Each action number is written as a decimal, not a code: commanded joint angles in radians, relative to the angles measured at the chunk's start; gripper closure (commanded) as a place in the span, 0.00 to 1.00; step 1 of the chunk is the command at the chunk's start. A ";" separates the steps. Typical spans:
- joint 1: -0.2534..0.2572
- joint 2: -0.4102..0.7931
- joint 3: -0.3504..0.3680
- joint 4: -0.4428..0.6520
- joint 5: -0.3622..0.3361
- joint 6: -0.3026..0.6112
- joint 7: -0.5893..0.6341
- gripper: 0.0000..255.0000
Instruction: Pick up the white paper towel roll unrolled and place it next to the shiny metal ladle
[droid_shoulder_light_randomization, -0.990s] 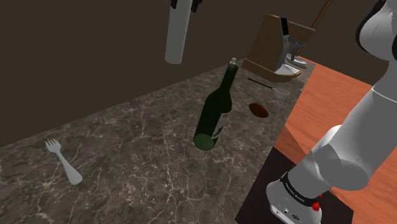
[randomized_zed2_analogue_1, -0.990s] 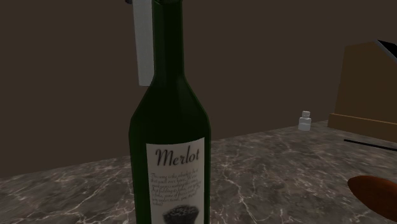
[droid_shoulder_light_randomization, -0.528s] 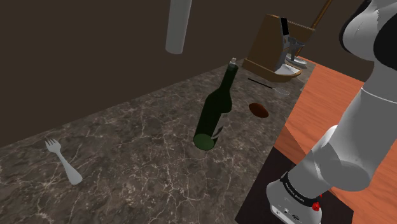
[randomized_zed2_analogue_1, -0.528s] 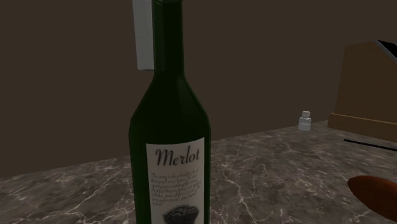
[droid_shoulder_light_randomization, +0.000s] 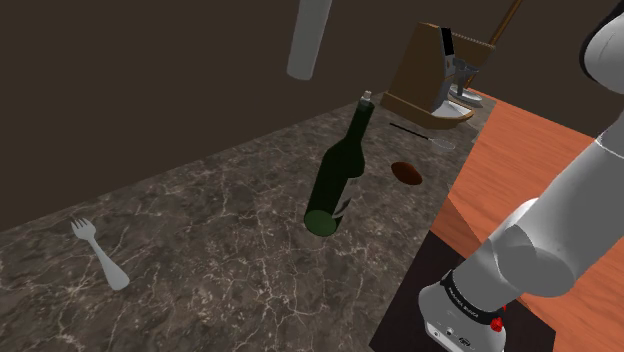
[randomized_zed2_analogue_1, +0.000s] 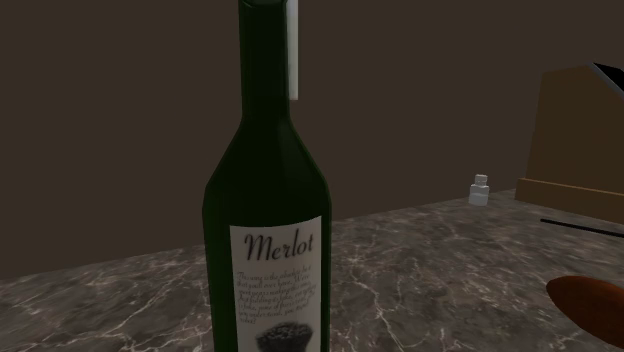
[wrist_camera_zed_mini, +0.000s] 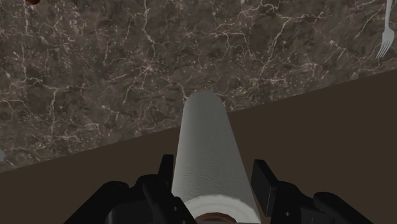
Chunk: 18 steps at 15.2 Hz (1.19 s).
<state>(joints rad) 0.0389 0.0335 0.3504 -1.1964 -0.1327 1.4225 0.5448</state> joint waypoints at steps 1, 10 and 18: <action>-0.041 -0.078 -0.034 -0.095 0.042 0.028 -0.060 1.00; -0.132 -0.285 -0.194 -0.325 0.121 0.071 -0.294 1.00; -0.190 -0.380 -0.339 -0.421 0.131 0.075 -0.496 1.00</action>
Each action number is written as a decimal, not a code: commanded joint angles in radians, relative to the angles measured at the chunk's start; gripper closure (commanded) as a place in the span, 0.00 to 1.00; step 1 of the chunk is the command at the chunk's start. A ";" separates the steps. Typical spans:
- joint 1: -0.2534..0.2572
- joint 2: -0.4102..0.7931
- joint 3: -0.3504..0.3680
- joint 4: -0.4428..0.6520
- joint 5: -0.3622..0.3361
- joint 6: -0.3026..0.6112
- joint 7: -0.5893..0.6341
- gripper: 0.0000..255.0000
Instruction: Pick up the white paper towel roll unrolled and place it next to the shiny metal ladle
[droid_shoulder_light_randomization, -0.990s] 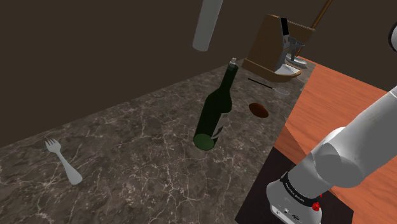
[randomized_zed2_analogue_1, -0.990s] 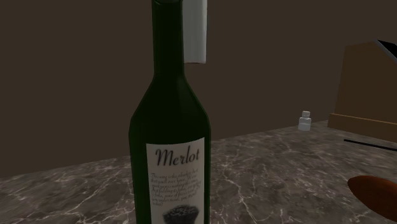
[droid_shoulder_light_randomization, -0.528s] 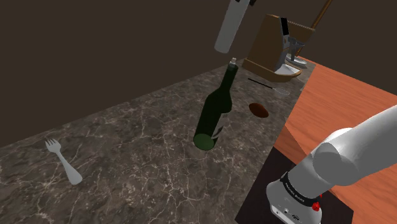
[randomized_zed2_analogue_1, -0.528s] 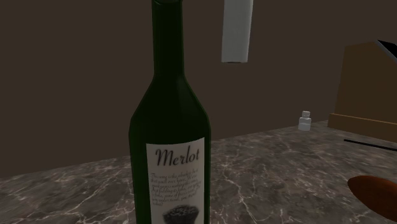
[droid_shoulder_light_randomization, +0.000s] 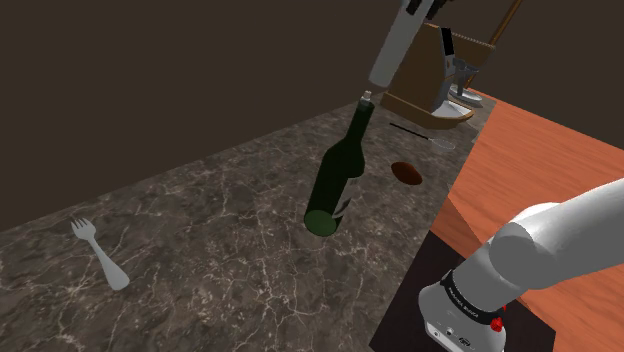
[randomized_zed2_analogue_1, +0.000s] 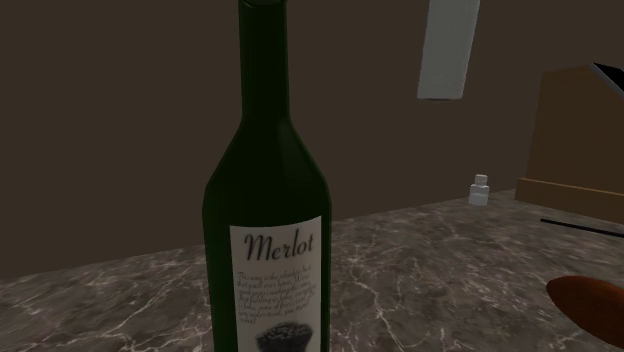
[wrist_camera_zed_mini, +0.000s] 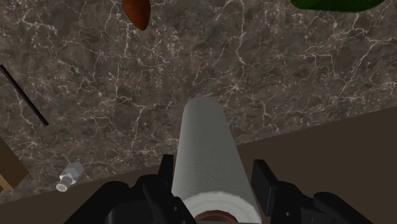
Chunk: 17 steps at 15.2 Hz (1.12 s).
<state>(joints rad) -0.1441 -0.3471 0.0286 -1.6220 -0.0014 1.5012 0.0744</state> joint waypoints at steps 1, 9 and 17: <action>-0.013 -0.006 -0.036 -0.001 -0.001 -0.005 -0.050 1.00; -0.067 -0.019 -0.186 -0.005 -0.010 -0.014 -0.252 1.00; -0.118 0.043 -0.348 0.072 -0.002 -0.033 -0.464 1.00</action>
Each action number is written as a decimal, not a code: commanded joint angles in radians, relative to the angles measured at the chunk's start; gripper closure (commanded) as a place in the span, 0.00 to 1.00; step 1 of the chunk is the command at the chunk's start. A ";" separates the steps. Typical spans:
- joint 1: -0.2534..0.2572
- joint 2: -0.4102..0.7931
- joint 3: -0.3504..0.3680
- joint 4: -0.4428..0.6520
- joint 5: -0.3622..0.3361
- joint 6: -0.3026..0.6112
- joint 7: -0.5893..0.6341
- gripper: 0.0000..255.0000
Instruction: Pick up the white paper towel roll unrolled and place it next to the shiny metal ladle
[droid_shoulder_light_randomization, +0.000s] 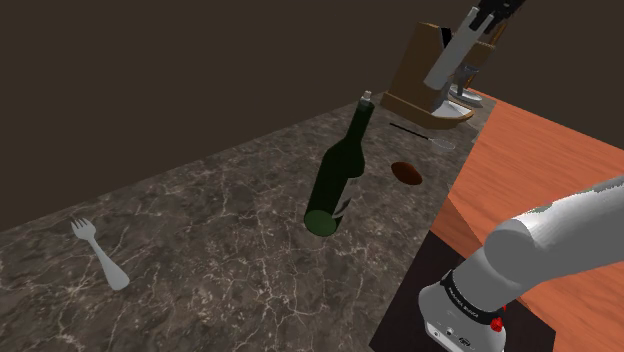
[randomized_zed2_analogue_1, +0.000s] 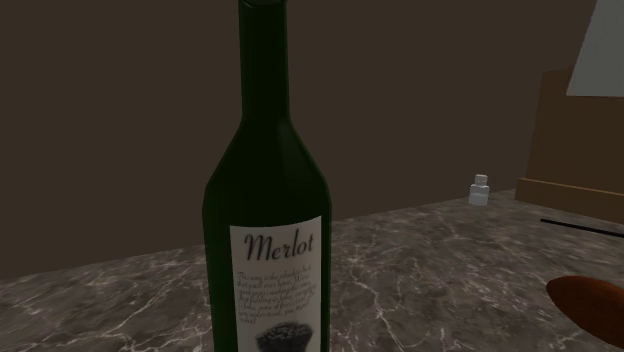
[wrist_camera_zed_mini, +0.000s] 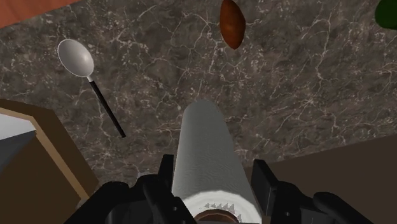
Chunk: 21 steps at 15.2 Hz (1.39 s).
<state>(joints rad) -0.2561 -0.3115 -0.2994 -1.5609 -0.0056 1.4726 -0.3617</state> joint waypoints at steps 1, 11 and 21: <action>-0.013 0.020 -0.041 0.026 0.006 -0.007 -0.055 1.00; -0.060 0.110 -0.175 0.083 0.046 0.010 -0.233 1.00; -0.066 0.031 -0.155 -0.137 0.012 0.159 -0.221 1.00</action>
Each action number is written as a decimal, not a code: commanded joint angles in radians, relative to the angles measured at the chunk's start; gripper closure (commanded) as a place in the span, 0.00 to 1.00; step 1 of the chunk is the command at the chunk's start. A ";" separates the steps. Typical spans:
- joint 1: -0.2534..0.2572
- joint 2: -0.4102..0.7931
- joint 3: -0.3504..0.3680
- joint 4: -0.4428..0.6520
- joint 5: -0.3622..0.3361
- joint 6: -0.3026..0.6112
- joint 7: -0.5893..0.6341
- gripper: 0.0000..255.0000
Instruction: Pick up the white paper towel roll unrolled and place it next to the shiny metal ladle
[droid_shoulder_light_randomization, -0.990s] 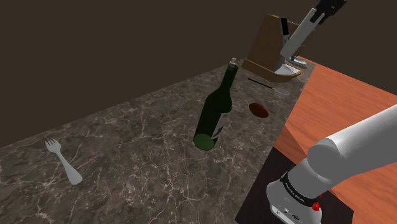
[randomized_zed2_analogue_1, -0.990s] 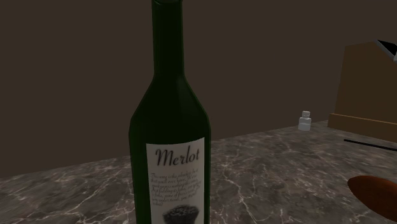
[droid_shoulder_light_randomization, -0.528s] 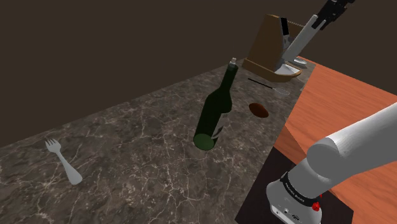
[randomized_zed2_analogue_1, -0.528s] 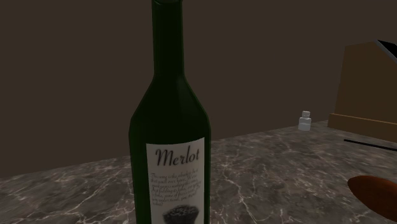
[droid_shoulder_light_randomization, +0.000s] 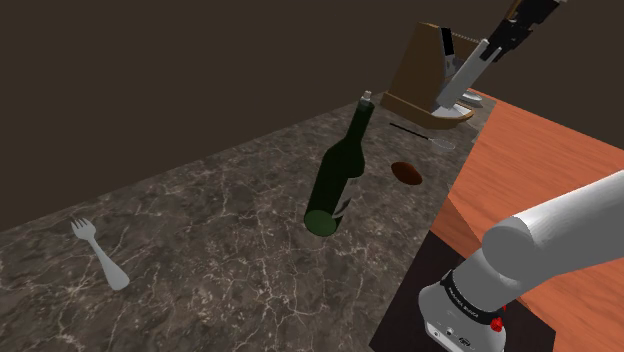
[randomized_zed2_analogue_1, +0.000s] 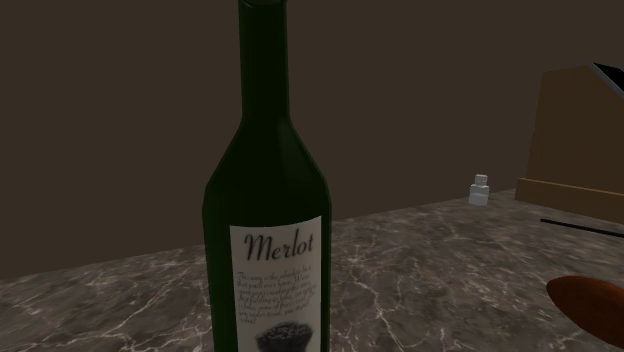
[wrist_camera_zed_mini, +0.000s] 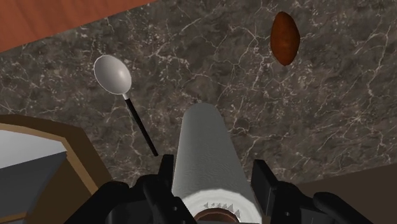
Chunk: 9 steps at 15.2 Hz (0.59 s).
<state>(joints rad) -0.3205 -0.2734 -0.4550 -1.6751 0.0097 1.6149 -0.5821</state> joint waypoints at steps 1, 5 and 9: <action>-0.002 -0.013 0.002 -0.042 -0.005 0.031 0.000 1.00; -0.006 -0.035 0.005 -0.117 -0.014 0.086 0.001 1.00; -0.009 -0.051 0.006 -0.188 -0.020 0.141 0.001 1.00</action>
<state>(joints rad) -0.3283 -0.3199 -0.4487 -1.8408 -0.0087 1.7378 -0.5801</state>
